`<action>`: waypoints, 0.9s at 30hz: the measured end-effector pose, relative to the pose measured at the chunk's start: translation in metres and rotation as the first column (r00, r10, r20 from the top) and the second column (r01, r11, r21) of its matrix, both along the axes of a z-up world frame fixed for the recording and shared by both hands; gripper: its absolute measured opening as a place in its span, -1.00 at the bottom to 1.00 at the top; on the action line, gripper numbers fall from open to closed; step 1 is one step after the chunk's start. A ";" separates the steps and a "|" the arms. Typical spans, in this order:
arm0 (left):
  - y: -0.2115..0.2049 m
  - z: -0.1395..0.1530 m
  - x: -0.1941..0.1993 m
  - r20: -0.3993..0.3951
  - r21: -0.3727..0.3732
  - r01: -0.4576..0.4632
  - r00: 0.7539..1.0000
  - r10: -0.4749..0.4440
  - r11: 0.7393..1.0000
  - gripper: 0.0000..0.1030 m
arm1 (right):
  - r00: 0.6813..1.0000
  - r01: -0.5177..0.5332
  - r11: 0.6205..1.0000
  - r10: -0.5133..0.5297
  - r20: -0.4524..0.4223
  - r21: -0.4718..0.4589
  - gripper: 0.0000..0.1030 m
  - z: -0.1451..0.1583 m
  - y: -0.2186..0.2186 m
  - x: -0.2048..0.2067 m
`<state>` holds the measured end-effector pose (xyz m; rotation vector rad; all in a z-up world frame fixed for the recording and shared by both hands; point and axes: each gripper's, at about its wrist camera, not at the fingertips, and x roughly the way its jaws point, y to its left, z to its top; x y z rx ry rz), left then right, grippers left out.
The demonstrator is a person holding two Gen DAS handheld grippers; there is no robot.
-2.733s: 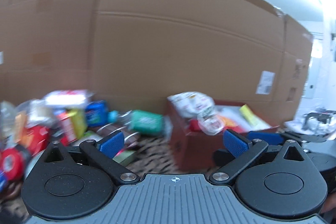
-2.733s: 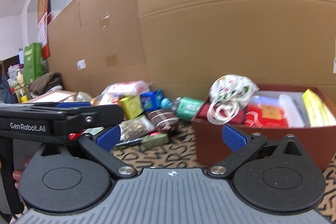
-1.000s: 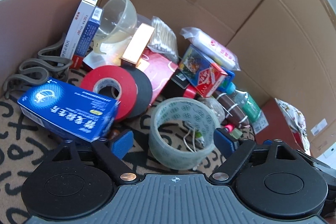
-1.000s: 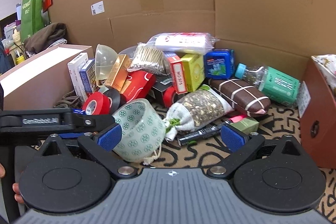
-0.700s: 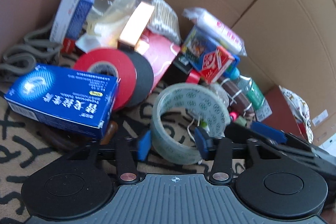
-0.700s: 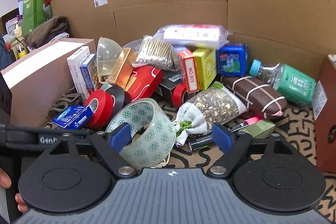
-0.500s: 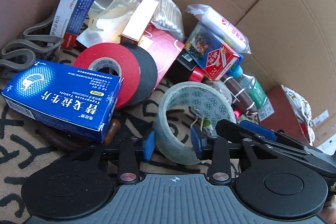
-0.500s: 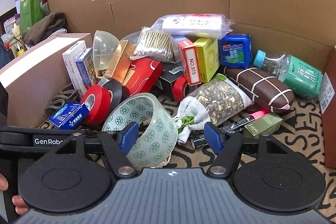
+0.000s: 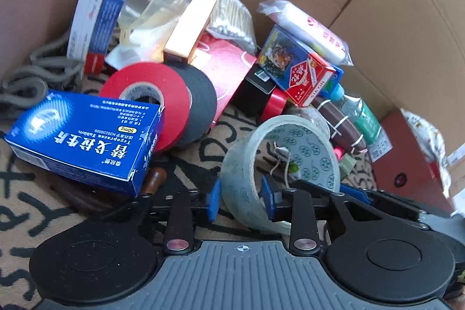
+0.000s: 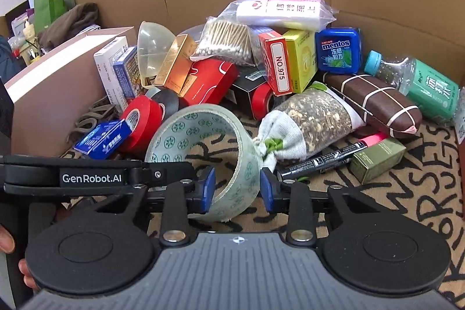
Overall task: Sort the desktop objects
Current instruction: 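Grasp the clear packing tape roll with both grippers, then carry the clear tape roll with both grippers toward the brown box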
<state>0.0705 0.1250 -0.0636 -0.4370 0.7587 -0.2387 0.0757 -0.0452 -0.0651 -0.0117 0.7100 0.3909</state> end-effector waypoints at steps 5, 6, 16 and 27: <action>-0.010 0.012 -0.016 0.028 0.040 0.001 1.000 -0.002 0.999 -0.61 | 0.999 0.015 1.000 -0.014 0.034 -0.018 -0.55 0.007 -0.008 -0.018; -0.012 0.014 -0.020 0.026 0.032 0.007 1.000 -0.008 0.999 -0.62 | 0.999 0.015 1.000 -0.015 0.038 -0.018 -0.58 0.010 -0.012 -0.022; -0.068 0.023 -0.061 0.024 0.010 0.111 0.994 -0.111 0.994 -0.52 | 0.995 0.073 0.997 -0.070 0.072 -0.039 -0.61 0.034 -0.060 -0.078; -0.136 0.018 -0.066 0.008 0.050 0.243 0.970 -0.244 0.969 -0.33 | 0.976 0.218 0.975 -0.218 0.009 0.040 -0.61 0.015 -0.128 -0.110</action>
